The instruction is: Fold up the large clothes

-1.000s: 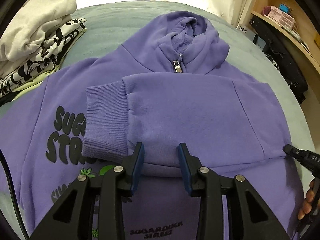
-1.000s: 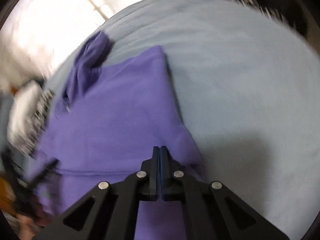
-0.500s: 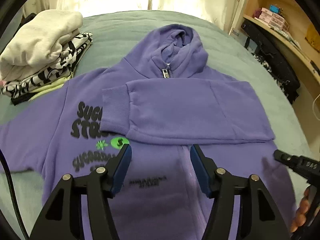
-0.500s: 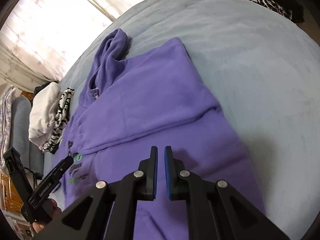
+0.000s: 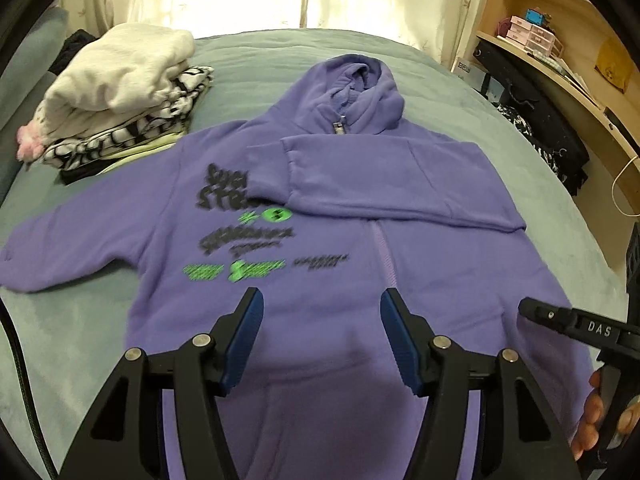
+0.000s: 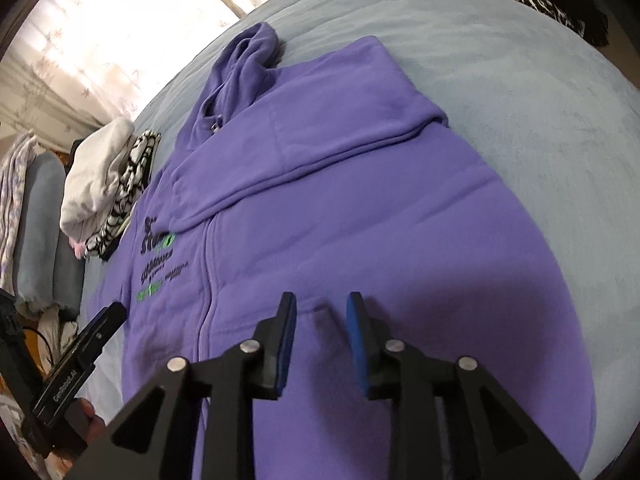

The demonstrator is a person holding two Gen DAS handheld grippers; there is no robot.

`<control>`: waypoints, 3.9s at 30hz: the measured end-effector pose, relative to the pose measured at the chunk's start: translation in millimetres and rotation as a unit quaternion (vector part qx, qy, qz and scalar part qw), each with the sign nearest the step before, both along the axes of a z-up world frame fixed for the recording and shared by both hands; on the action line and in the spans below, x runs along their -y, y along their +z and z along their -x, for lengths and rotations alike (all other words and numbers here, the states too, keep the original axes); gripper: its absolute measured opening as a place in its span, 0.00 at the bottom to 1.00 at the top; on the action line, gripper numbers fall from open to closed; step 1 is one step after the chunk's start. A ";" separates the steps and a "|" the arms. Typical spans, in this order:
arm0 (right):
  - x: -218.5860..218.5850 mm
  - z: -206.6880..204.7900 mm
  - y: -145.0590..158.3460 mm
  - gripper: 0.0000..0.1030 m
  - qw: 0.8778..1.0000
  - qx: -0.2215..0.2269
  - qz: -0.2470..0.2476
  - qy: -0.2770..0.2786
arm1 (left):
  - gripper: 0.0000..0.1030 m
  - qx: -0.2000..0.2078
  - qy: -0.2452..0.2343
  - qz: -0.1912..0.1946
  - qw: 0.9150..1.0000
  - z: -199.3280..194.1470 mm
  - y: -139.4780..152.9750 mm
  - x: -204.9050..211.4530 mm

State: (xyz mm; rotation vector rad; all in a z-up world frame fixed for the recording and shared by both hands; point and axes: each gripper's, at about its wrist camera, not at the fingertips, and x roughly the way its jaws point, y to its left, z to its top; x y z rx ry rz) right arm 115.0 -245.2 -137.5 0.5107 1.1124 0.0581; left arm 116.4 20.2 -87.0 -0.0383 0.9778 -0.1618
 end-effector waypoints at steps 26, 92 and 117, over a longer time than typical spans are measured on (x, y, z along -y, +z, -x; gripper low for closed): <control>-262.1 -23.2 30.1 0.26 0.960 0.072 0.133 0.236 | 0.59 0.000 0.174 0.104 0.979 32.6 -20.6 -283.5; -35.4 -13.0 9.2 0.37 0.994 0.106 0.020 -0.019 | 0.52 -0.022 -0.105 0.126 0.986 -107.0 23.1 9.8; -51.3 -80.6 -33.3 0.46 0.997 0.027 -0.066 0.039 | 0.57 -0.084 0.107 0.143 0.980 -45.9 -49.8 -156.2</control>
